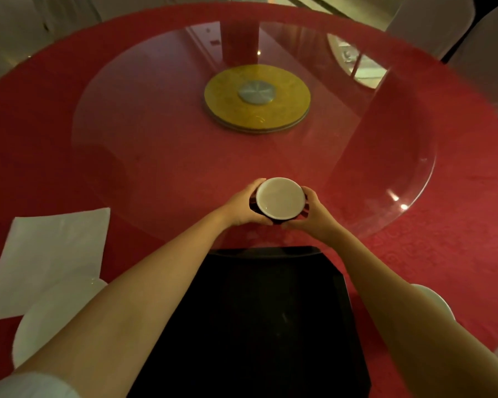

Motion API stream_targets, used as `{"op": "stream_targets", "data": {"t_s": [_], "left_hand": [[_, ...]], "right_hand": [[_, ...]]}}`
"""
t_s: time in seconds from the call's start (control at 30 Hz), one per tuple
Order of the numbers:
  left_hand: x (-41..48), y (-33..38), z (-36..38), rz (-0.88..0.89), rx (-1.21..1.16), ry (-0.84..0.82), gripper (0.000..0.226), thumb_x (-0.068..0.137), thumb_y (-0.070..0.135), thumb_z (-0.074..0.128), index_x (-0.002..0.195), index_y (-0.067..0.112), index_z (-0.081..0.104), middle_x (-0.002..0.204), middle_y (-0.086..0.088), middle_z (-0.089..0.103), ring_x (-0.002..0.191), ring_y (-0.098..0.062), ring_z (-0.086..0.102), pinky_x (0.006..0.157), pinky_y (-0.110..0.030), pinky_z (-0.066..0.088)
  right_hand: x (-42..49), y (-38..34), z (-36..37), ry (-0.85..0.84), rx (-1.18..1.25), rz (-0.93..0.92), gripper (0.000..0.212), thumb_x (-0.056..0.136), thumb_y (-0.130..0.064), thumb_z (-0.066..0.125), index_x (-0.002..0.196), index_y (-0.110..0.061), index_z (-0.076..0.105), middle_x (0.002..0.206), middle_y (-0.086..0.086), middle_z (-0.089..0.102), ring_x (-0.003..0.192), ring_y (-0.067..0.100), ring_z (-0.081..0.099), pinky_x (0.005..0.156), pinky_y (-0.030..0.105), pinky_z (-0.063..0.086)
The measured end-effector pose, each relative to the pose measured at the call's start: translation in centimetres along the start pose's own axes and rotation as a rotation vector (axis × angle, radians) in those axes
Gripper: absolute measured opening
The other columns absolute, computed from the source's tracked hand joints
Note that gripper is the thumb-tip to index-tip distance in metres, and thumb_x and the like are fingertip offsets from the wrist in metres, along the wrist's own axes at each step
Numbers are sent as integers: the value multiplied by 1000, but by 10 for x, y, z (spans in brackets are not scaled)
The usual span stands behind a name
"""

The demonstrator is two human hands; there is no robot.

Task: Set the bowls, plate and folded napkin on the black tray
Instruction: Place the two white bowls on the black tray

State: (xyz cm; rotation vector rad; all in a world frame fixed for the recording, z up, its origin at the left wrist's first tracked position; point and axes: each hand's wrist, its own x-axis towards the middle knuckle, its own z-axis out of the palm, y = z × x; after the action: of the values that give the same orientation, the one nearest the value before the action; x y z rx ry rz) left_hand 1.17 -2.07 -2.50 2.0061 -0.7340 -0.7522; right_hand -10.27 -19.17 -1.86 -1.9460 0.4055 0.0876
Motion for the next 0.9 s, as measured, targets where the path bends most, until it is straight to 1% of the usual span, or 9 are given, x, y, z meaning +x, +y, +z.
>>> {"op": "stream_targets", "data": {"t_s": [0.07,0.2,0.3,0.33,0.43,0.53,0.63,0.83,0.9], "left_hand": [[-7,-3,-1,6,-50,11,104,58,18,87,141,22,25,144,-1,39,132,-18,37,105,-36,37],[-35,-9,-7,1,-88,74,112,57,25,87,144,28,16,149,2,34,131,-7,33,103,-29,32],[-68,-9,-14,18,-140,121,99,56,31,87,136,36,28,131,27,42,111,23,39,88,-7,38],[-81,-10,-17,28,-156,139,93,57,30,86,131,40,32,124,32,43,107,26,41,81,-2,40],[-121,-13,-22,36,-201,201,85,59,26,86,125,46,35,126,29,45,115,16,44,85,-4,42],[-159,-25,-22,43,-202,254,88,59,28,85,129,43,35,133,19,46,123,4,44,95,-13,40],[-196,-38,-19,9,-180,293,90,58,30,86,130,45,34,130,26,46,121,10,42,96,-11,38],[-239,-64,-10,-77,-129,329,97,56,33,86,136,37,32,134,19,45,127,-3,41,103,-26,36],[-246,-72,-7,-91,-133,327,97,55,33,87,135,38,32,135,17,46,127,-4,41,104,-28,36]], "right_hand": [[-4,-4,3,-13,39,-7,92,63,-4,82,135,-18,26,130,1,38,120,19,45,92,27,43],[-15,-17,15,-38,49,-52,95,62,-6,83,136,-20,25,136,5,38,120,18,45,94,27,43],[-27,-29,28,-77,58,-80,97,61,-11,84,136,-25,25,134,0,39,121,17,45,99,32,43],[-32,-34,34,-93,60,-90,97,60,-12,84,136,-27,25,133,-2,39,121,16,44,100,33,43],[-49,-44,54,-134,46,-129,95,61,-15,84,135,-29,26,135,-4,39,122,15,44,101,32,42],[-67,-50,77,-174,28,-158,95,60,-18,85,134,-29,27,135,-3,40,123,14,44,100,31,42],[-84,-50,101,-216,-15,-177,95,59,-21,86,134,-28,27,135,-3,39,123,13,43,100,32,41],[-107,-41,140,-282,-21,-130,93,58,-25,85,127,-43,26,123,-20,40,120,6,41,101,30,39],[-111,-38,149,-296,-17,-100,93,58,-24,85,126,-46,25,125,-20,39,121,6,40,103,32,38]]}}
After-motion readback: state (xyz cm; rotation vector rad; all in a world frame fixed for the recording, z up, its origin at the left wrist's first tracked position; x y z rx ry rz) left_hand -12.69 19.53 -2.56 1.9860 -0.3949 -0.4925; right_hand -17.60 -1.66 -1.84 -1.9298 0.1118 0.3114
